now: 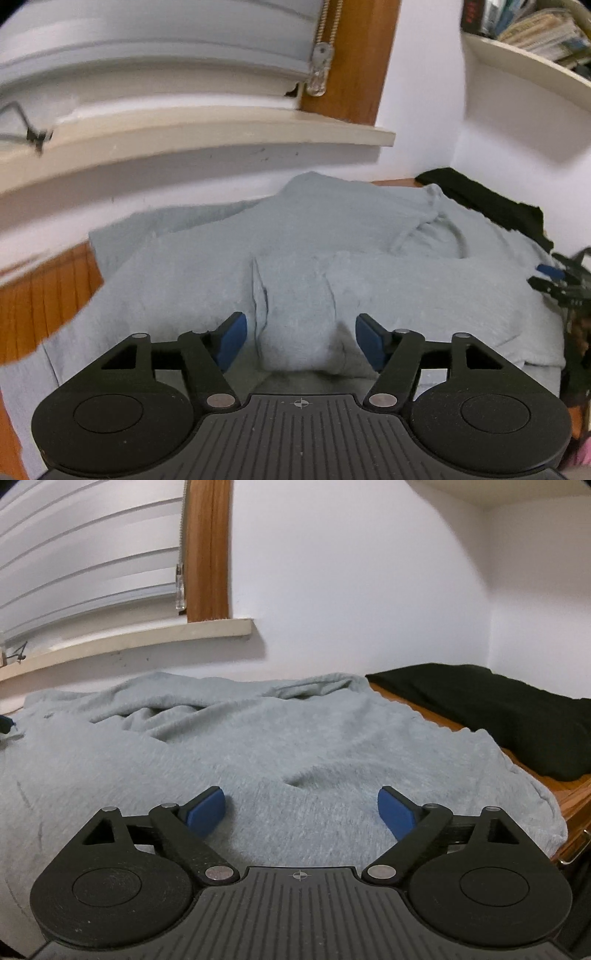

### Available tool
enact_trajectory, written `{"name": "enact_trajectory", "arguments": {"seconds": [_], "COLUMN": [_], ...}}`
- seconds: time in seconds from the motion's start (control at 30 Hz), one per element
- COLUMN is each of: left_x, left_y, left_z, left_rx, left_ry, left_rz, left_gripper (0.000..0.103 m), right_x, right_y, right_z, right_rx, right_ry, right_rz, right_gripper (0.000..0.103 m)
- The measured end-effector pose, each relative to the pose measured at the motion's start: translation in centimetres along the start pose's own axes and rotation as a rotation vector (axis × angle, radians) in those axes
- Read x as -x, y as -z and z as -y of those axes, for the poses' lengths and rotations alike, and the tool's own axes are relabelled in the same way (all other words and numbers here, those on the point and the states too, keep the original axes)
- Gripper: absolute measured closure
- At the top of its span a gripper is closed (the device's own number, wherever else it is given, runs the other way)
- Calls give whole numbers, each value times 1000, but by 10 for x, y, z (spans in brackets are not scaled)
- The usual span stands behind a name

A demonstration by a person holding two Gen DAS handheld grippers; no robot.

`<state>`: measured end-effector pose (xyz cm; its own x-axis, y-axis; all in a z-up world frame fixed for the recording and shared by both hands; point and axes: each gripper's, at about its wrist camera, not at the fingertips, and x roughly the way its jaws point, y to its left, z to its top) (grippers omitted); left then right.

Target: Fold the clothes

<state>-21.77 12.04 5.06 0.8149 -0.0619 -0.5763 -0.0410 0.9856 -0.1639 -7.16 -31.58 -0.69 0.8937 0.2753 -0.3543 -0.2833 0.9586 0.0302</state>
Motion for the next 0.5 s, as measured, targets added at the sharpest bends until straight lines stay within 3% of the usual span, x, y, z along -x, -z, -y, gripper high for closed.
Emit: {"name": "enact_trajectory", "arguments": {"seconds": [0.1, 0.2, 0.23, 0.27, 0.5], "left_x": [-2, -3, -3, -1, 48], "left_y": [4, 6, 6, 7, -8], "left_z": [5, 7, 7, 7, 8], "left_rx": [-40, -66, -76, -85, -86], "left_ry": [-16, -45, -56, -56, -39], "left_rz": [0, 10, 21, 37, 211], "left_gripper": [40, 67, 85, 94, 96], "right_x": [1, 1, 1, 1, 3], "right_y": [3, 6, 6, 7, 0], "right_z": [0, -2, -2, -2, 4], "right_rx": [-3, -5, -4, -4, 3], "right_ry": [3, 10, 10, 10, 11], "right_rz": [20, 33, 37, 41, 17], "right_gripper": [12, 12, 12, 12, 7]}}
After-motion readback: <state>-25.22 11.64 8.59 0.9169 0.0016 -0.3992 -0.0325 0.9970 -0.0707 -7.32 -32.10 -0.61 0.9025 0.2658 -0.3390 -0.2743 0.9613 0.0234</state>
